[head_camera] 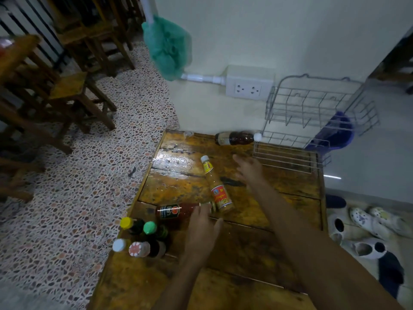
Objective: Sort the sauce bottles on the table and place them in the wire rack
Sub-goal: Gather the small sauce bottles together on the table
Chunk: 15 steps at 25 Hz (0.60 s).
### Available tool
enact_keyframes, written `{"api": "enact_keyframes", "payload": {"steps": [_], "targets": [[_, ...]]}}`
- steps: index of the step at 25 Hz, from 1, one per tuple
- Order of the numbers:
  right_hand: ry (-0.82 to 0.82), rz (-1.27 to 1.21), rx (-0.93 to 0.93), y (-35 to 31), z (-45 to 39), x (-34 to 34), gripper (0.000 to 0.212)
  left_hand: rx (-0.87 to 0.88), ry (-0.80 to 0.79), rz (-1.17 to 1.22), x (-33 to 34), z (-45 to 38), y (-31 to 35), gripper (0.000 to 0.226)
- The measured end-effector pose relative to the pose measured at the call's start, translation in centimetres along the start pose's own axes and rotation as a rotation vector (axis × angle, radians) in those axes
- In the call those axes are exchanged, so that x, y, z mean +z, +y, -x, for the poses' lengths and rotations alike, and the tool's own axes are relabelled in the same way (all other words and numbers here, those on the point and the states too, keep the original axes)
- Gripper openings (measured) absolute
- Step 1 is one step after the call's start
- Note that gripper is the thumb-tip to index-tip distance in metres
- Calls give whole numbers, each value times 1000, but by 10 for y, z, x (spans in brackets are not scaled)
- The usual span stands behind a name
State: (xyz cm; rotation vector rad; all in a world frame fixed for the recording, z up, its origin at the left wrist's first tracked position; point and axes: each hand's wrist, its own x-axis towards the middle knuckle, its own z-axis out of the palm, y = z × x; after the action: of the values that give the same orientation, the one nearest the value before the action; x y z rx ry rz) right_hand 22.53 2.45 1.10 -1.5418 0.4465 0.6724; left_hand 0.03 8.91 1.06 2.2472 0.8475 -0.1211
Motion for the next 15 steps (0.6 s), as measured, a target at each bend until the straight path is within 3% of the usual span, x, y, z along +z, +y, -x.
{"api": "enact_keyframes", "payload": {"steps": [2,4,7,12,15], "targets": [[41,-94,84,-11,-27,21,71,23,57,-334,-3,-32,-11,62],[63,-164,138,-17,-45,38,77,-5,47,-454,-2,-55,-25,70],[31,-314,141,-27,-65,57,75,-28,-15,-577,5,-71,-40,62],[-68,-412,92,-37,-85,59,53,-16,9,-625,5,-71,-40,39],[-61,-237,-95,-37,-66,54,53,-37,40,-586,-3,-63,-32,42]]}}
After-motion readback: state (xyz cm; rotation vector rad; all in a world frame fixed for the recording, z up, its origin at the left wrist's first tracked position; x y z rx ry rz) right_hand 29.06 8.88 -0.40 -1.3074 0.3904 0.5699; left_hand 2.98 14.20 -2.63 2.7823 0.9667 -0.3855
